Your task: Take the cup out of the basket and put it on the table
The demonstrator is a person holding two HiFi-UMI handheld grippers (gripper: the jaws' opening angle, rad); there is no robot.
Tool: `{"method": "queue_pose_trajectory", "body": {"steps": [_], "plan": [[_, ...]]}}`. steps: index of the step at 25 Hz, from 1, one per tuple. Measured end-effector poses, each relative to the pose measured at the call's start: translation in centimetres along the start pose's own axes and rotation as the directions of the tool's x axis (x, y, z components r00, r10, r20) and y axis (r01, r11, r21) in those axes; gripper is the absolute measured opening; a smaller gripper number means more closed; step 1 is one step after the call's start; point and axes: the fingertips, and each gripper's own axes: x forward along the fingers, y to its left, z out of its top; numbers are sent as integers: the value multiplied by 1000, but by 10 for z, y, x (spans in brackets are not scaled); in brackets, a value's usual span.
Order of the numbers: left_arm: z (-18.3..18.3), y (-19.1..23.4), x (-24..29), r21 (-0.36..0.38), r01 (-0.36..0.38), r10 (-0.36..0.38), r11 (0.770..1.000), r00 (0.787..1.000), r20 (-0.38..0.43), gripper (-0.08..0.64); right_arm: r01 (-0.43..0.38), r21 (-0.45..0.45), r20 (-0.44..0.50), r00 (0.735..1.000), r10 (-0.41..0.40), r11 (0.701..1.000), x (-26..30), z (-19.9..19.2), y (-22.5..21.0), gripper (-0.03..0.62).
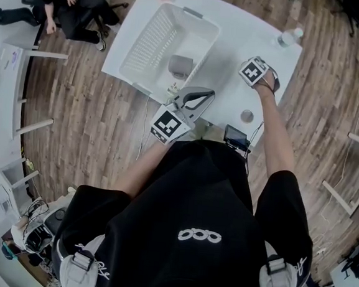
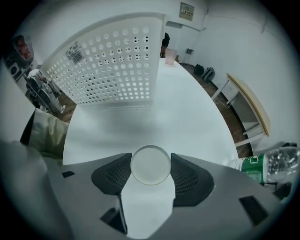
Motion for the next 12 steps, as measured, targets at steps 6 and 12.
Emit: {"method": "queue_pose_trajectory", "body": {"steps": [6,12], "plan": [[-3,1,-6,1,-4,4,1000,1000,1,8,11,15,6,1000,-11,1000,1,3,-3,264],[-5,3,-13,1,-9,9,1000,1000,5,8,44,48,10,999,-44,998,-4,-5,-10,265]]}}
